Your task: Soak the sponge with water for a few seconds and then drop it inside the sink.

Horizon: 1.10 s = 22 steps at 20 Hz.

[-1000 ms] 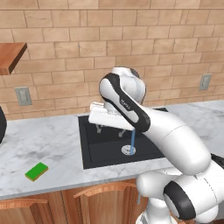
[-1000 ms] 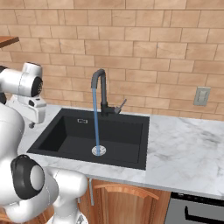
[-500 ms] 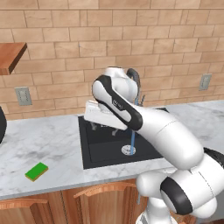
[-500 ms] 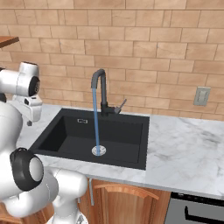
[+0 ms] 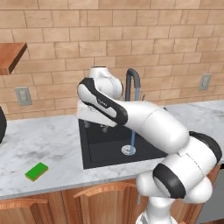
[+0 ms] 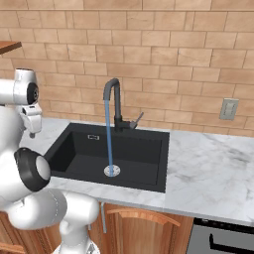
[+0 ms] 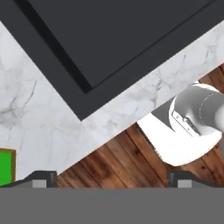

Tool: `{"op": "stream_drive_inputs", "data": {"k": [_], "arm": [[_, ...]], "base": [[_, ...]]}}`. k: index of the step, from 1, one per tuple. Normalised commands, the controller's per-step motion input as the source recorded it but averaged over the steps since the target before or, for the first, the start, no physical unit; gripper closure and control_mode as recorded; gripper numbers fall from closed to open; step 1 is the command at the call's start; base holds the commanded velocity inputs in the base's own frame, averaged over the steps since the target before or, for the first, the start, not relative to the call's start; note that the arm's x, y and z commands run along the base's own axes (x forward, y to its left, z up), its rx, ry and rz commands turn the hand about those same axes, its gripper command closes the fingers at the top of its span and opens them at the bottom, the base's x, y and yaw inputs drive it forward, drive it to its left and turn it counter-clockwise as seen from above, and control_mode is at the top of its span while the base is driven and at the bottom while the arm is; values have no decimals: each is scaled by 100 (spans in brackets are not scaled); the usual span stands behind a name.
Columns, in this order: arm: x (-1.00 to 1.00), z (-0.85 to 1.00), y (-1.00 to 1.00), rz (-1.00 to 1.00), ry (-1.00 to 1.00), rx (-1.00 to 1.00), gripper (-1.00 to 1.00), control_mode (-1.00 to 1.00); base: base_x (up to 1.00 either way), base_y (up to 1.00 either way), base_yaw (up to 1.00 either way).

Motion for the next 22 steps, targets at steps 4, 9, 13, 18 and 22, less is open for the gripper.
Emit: {"op": "stream_drive_inputs", "data": {"k": [4,9,13,18,22], "arm": [[30,-2,5,6,-1,-7,-100,-100],[25,-5,0,14,-8,-8,-100,-100],[18,-13,0,12,-11,-6,-100,-100],[25,-27,-4,7,-11,-1,-100,-100],[39,-13,-10,1,-3,8,-100,-100]], "base": [[0,0,0],[0,0,0],[0,0,0],[0,0,0],[0,0,0]]}}
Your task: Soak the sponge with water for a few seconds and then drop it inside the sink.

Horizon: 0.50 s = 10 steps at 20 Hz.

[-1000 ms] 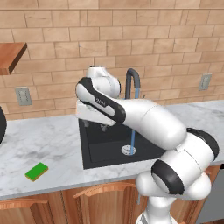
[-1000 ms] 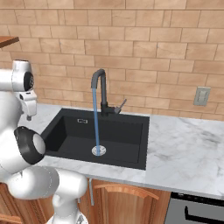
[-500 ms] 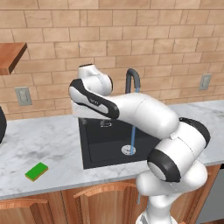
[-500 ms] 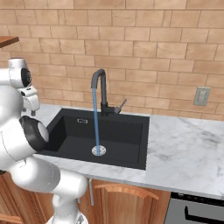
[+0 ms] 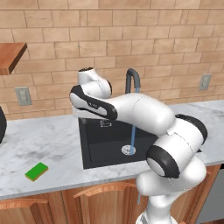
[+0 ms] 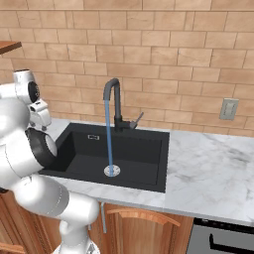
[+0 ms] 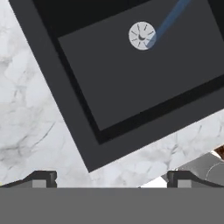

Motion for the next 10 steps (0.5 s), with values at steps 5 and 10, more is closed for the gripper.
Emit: {"op": "stream_drive_inputs", "data": {"k": [5,10], "arm": [[29,1,0,0,0,25,-100,-100],[5,2,10,9,0,19,-100,-100]], "base": [[0,0,0],[0,0,0]]}}
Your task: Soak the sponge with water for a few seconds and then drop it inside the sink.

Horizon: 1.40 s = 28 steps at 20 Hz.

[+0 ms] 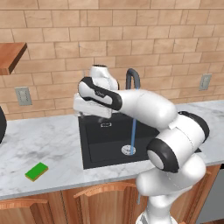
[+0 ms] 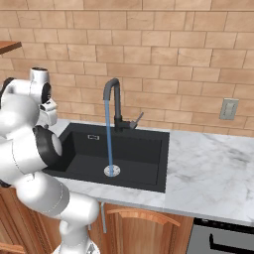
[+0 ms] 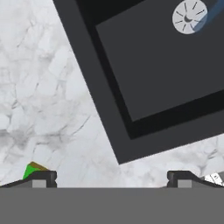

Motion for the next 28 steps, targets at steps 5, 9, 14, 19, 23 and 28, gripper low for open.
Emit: {"op": "stream_drive_inputs", "data": {"k": [5,9,14,19,23,28], "arm": [[0,0,19,18,-7,-1,-100,-100],[0,0,5,21,-15,-8,-100,-100],[0,0,0,18,-13,-10,-100,-100],[-2,0,13,11,-12,-5,-100,-100],[0,0,25,8,-5,0,-100,-100],[0,0,31,5,-1,3,-100,-100]], "base": [[0,0,0],[0,0,0],[0,0,0],[0,0,0],[0,0,0],[0,0,0]]}}
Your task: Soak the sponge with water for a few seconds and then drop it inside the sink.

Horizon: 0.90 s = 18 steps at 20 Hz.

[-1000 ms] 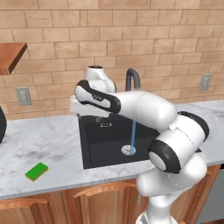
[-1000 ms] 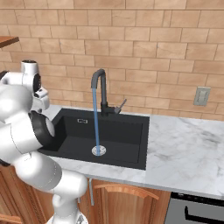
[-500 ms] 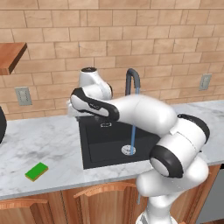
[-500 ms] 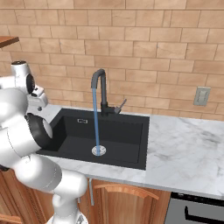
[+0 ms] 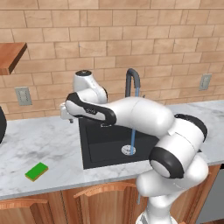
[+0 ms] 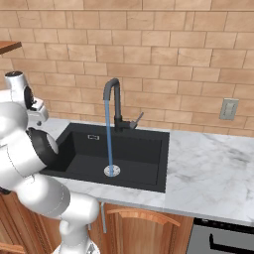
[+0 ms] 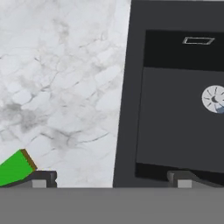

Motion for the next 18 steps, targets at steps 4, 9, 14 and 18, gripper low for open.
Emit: {"op": "stream_drive_inputs", "data": {"k": [4,9,14,18], "arm": [[0,6,31,4,0,10,-100,-100],[0,10,23,4,0,9,-100,-100],[0,2,20,4,0,4,-100,-100],[-12,0,25,2,0,1,-100,-100]], "base": [[0,0,0],[0,0,0],[0,0,0],[0,0,0]]}}
